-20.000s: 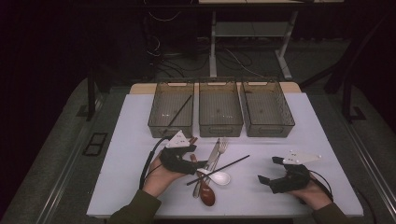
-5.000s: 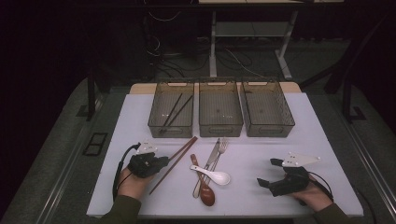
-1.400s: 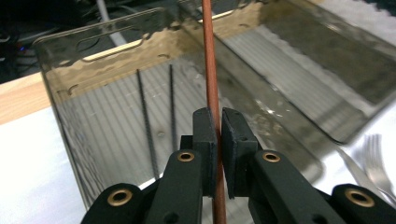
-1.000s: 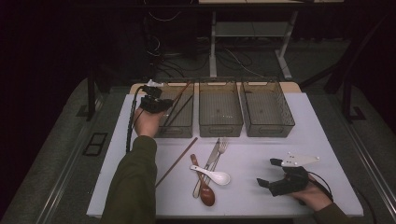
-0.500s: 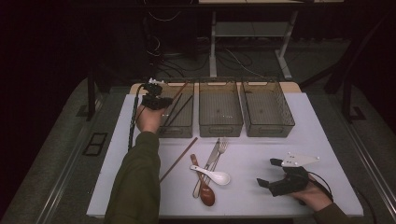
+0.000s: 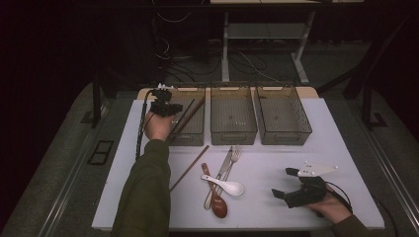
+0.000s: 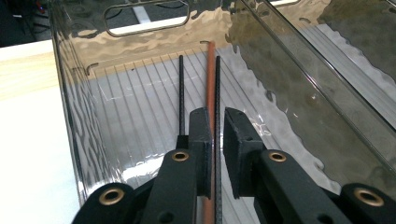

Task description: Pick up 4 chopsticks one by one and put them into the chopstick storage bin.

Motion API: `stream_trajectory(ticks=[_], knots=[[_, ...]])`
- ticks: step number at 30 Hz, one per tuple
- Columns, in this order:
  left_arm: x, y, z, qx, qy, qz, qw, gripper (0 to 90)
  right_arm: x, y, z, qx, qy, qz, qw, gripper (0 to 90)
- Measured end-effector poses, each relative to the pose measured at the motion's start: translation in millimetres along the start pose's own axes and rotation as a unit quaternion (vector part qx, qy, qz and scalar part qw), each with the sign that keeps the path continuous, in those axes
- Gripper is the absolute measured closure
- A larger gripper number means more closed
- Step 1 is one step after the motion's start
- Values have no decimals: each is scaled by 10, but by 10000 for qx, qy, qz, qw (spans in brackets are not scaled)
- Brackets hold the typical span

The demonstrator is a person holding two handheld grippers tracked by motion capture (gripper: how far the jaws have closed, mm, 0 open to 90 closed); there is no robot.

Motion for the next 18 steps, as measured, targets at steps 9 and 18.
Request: stream_trajectory(ticks=[9,18], knots=[[66,-27,-26,-128,-144,128,9997,706,2,-3,1,-3,1,-2,10000,42],[208,-78,-47,-317,-187,337,9988,589,-4,-3,0,5,7,-2,10000,42]])
Point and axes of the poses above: each handheld gripper's, and its own axes: x roughly backward along the jaws, z roughly out of its underside, y roughly to its left, the point moved 5 cm from there along -x, roughly forward along the jaws, and after that the axes turned 9 degrees about x, right-handed, at the moved point
